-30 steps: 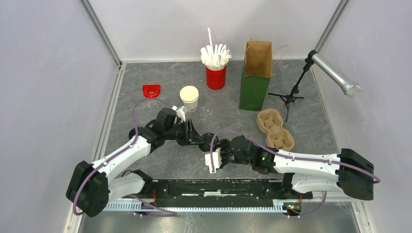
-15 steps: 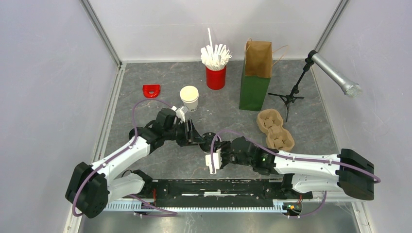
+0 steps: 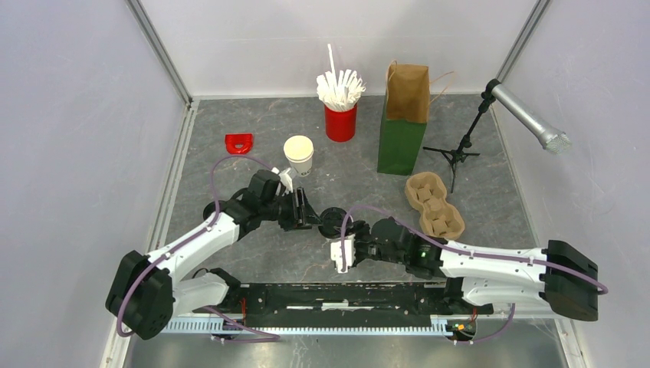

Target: Pack the takeout coffee

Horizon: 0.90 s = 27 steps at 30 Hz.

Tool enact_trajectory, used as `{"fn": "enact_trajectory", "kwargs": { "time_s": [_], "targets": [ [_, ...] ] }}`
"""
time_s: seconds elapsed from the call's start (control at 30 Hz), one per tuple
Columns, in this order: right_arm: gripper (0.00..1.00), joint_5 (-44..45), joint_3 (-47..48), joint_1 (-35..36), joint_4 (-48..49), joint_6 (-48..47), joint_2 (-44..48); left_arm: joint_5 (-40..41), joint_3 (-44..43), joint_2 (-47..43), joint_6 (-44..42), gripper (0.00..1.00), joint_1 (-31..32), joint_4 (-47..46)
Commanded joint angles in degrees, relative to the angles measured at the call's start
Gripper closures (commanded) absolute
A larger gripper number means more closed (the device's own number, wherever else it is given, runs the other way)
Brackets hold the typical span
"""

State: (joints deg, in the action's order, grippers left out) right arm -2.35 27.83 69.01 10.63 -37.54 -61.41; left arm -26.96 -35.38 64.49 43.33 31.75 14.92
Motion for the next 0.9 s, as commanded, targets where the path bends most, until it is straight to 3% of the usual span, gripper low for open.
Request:
{"fn": "enact_trajectory", "kwargs": {
  "time_s": [0.0,0.13,0.23,0.33,0.43,0.5,0.63,0.87],
  "targets": [
    [0.43,-2.27,-0.23,0.33,2.3,4.03,3.3,0.08,-2.23,0.51,-1.58,0.41,0.25,-1.44],
    [0.42,-4.06,-1.21,0.34,6.04,9.28,7.68,-0.85,-2.01,0.54,-1.32,0.41,0.28,-2.81],
    [0.43,0.58,-2.37,0.33,10.79,17.31,10.04,-1.31,-1.96,0.83,-1.14,0.41,0.33,-3.71],
    [0.42,15.3,0.73,0.33,9.09,29.89,9.25,-1.78,-1.88,1.25,-0.88,0.41,0.35,-4.58],
    [0.41,34.18,6.8,0.29,-3.31,47.04,6.16,-2.0,-1.88,1.38,-0.77,0.42,0.43,-4.85],
    [0.37,38.95,9.4,0.25,-9.83,56.46,4.75,-2.0,-1.9,1.29,-0.7,0.42,0.55,-4.9],
    [0.35,39.2,10.18,0.25,-13.08,66.14,4.68,-1.87,-2.06,1.26,-0.74,0.43,0.79,-4.96],
    [0.28,40.19,11.86,0.25,-16.25,73.25,-0.35,-1.69,-1.76,1.63,-0.53,0.44,1.6,-5.6]
  ]
}}
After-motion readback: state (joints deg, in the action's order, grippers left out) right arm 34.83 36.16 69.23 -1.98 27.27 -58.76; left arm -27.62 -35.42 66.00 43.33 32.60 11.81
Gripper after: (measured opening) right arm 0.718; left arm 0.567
